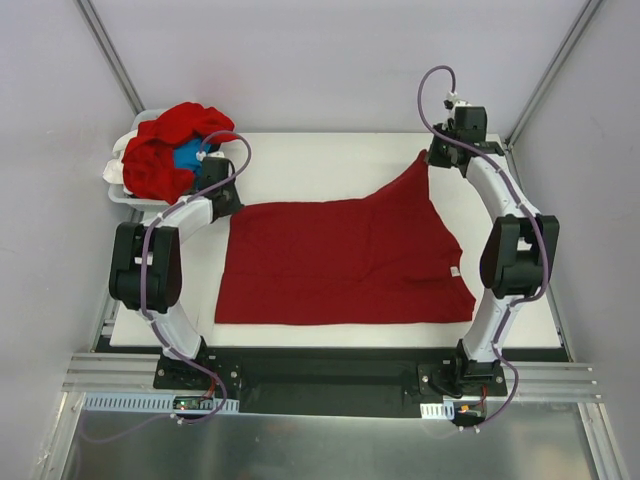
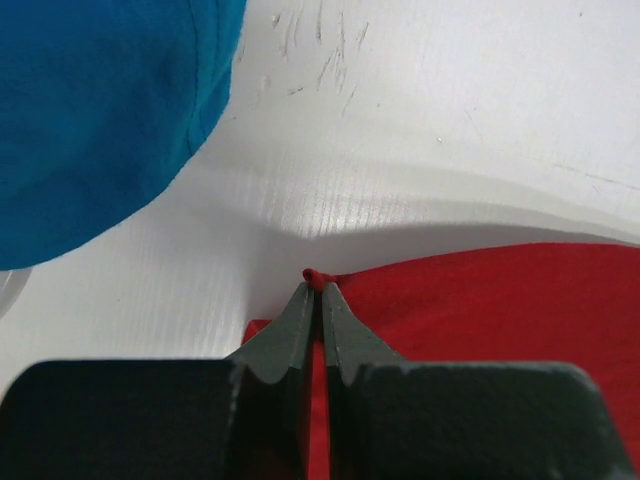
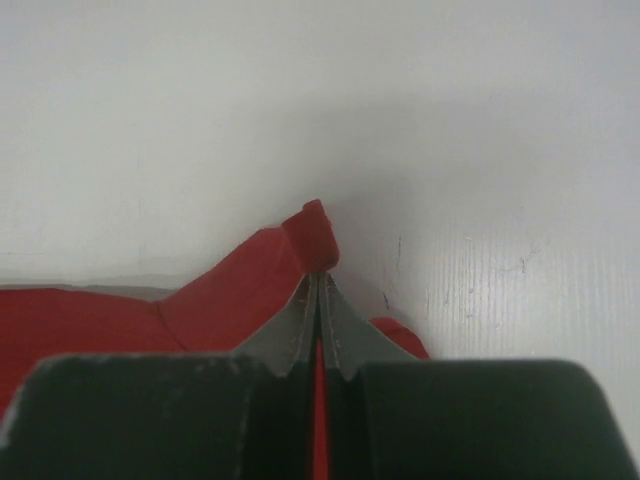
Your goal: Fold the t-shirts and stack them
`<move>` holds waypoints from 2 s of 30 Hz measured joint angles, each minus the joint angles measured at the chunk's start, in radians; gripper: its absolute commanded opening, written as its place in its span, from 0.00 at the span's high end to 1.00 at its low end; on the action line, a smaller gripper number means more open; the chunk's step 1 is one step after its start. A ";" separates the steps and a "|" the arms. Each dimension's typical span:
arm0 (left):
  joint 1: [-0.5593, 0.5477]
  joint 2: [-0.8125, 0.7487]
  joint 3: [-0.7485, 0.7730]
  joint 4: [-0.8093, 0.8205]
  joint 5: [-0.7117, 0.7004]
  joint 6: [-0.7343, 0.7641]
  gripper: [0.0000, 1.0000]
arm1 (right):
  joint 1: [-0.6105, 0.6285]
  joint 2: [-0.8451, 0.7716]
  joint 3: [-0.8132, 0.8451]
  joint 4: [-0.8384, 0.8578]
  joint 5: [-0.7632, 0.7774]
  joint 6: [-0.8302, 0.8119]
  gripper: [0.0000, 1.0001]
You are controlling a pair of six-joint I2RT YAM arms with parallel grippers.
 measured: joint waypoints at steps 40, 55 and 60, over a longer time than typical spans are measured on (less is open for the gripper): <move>0.012 -0.210 -0.249 0.102 0.078 0.055 1.00 | -0.013 -0.280 -0.285 -0.056 -0.041 -0.079 0.99; -0.006 0.159 0.186 -0.088 -0.066 -0.045 0.71 | -0.013 0.161 0.094 -0.100 -0.076 -0.079 0.99; -0.009 0.246 0.305 -0.188 -0.108 -0.075 0.26 | -0.013 0.225 0.140 -0.109 -0.080 -0.080 0.99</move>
